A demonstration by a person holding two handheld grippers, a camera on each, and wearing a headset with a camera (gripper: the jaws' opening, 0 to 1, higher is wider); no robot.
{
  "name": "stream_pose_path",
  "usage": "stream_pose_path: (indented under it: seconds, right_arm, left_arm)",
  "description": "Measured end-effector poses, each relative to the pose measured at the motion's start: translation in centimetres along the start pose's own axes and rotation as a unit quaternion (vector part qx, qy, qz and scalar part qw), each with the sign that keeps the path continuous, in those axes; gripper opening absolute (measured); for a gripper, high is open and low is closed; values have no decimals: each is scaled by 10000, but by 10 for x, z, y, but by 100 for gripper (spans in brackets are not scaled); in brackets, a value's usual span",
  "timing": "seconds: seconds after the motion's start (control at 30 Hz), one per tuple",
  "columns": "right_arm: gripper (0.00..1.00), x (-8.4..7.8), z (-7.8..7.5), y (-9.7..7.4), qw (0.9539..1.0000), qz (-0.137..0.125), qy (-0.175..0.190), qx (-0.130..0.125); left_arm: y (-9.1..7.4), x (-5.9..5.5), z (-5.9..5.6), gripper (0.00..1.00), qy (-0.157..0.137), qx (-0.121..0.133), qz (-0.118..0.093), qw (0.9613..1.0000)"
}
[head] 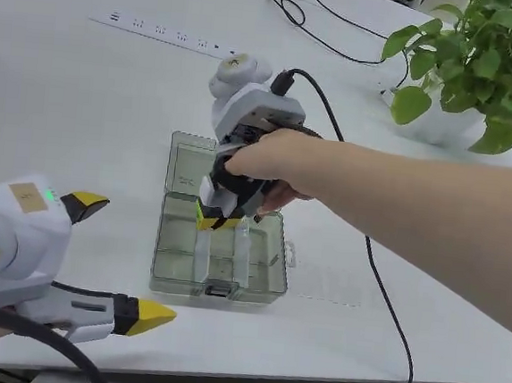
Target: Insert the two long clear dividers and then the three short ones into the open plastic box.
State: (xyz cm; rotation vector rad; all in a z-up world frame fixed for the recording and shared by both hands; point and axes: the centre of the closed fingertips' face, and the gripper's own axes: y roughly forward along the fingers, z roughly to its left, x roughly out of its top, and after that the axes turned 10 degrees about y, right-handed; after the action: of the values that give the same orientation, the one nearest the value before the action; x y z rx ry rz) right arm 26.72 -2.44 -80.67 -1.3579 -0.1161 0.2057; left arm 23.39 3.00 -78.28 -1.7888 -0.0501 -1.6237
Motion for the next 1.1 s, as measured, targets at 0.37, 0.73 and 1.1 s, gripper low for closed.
stream_pose_path:
  seconds: [0.37, 0.73, 1.1]
  right_arm:
    - [5, 12, -8, 14, 9994, -34, -269, -214]
    - [7, 17, -11, 13, 9991, -48, -402, -88]
    - [35, 19, -2, 9, 9969, -323, -640, 327]
  left_arm:
    - [-1, 1, -1, 96, 14, -9, 13, 10000]
    - [1, 3, -1, 96, 59, -41, 52, 10000]
    - [1, 5, -4, 96, 84, -56, 77, 9999]
